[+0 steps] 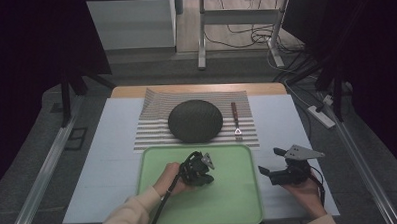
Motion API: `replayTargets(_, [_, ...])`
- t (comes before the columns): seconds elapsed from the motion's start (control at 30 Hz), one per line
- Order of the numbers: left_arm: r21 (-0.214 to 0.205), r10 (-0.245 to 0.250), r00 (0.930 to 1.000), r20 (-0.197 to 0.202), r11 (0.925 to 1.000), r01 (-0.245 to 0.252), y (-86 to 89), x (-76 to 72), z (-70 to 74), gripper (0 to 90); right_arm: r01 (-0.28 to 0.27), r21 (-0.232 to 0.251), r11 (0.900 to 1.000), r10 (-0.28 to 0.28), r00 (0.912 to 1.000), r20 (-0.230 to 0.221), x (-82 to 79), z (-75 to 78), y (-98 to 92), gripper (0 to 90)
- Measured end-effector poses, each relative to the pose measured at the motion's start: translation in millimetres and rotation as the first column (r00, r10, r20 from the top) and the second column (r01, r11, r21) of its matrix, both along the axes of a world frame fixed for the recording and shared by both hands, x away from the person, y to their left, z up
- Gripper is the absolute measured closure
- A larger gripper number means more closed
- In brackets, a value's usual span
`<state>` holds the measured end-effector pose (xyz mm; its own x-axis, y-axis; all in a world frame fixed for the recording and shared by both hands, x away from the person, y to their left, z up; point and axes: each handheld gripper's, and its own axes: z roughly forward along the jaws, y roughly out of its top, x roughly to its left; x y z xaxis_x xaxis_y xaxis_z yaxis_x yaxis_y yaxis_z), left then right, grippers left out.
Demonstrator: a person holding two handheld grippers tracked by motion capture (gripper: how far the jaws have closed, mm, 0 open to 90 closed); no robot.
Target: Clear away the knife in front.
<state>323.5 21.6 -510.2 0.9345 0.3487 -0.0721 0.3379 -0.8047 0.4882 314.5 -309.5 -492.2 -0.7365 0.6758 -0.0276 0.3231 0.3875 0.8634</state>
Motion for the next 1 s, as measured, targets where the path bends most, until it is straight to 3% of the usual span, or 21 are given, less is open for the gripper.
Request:
replayTargets(0.27, [-0.028,0.129,0.9916,0.009,0.9913,-0.129,25.2,22.6,-3.1,88.7,0.004,-0.007,1.0000,-0.004,1.0000,0.000,0.0,-0.3,0.6,9.3])
replayTargets(0.6, [-0.037,0.221,0.9750,0.019,0.9747,-0.221,54.9,36.7,-2.5,88.7,0.008,-0.009,0.9999,-0.008,1.0000,-0.002,-0.1,-0.3,0.4,9.3])
replayTargets(0.77, [-0.035,0.270,0.9627,0.022,0.9626,-0.269,71.3,42.4,-3.6,88.7,0.009,-0.012,0.9999,-0.009,1.0000,-0.002,-0.3,-0.4,0.5,9.3])
replayTargets(1.0, [-0.058,0.349,0.9370,0.012,0.9357,-0.348,102.5,48.5,-5.2,88.8,0.011,-0.013,0.9999,-0.011,0.9999,-0.006,0.1,-0.2,0.1,9.3])
